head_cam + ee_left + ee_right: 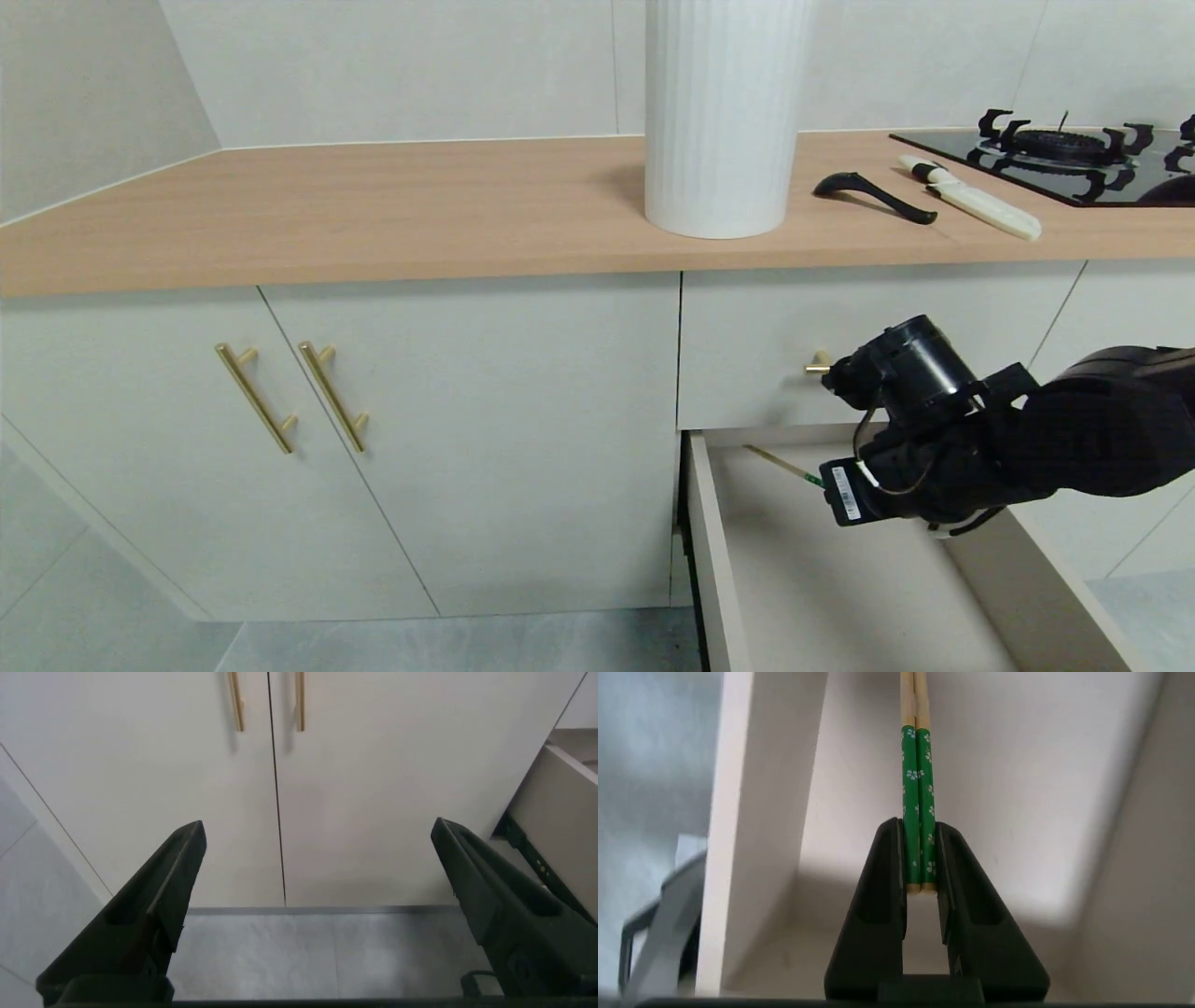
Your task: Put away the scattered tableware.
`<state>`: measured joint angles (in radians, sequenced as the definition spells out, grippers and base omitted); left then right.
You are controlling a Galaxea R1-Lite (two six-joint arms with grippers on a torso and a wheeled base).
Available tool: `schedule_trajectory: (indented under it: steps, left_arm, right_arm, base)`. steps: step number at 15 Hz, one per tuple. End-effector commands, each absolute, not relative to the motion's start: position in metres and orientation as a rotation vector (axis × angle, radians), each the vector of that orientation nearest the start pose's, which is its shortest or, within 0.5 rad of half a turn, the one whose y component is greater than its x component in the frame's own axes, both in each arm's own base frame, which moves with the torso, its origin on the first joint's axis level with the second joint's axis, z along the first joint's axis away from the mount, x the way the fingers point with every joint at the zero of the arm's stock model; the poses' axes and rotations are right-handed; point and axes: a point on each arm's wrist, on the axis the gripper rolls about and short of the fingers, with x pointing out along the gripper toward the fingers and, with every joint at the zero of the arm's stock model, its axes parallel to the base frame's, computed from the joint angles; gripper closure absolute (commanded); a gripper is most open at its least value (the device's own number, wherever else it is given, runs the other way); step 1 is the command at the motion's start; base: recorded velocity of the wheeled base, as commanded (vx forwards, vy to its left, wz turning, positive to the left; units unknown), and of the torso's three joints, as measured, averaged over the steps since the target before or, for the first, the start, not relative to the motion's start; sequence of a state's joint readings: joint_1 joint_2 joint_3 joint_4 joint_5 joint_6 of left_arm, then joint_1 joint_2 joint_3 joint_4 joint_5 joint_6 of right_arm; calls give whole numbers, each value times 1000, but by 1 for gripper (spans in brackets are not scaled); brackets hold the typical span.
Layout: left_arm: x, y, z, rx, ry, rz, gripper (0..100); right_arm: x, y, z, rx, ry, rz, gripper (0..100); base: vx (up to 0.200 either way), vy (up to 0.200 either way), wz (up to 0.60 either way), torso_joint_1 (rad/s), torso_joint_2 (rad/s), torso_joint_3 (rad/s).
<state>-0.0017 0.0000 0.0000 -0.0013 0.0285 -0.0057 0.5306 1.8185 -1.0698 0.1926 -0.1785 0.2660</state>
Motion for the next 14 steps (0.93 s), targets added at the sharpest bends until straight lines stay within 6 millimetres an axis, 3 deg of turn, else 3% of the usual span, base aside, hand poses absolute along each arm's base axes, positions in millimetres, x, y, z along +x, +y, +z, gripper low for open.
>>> schedule_trajectory:
  steps: [1,6,14]
  left_arm:
    - [-23,1,76,-6,0,28,0]
    - [-23,1,76,-6,0,28,0]
    - [-23,1,76,-6,0,28,0]
  right_arm:
    - [287,168,110,-124,961,165,100]
    - [296,175,85,-143,987,157,100]
    - [293,190,47,-217,1086,173,100]
  base:
    - [0,0,0,0,0,0]
    - [0,0,0,0,0,0]
    - [0,0,0,0,0,0]
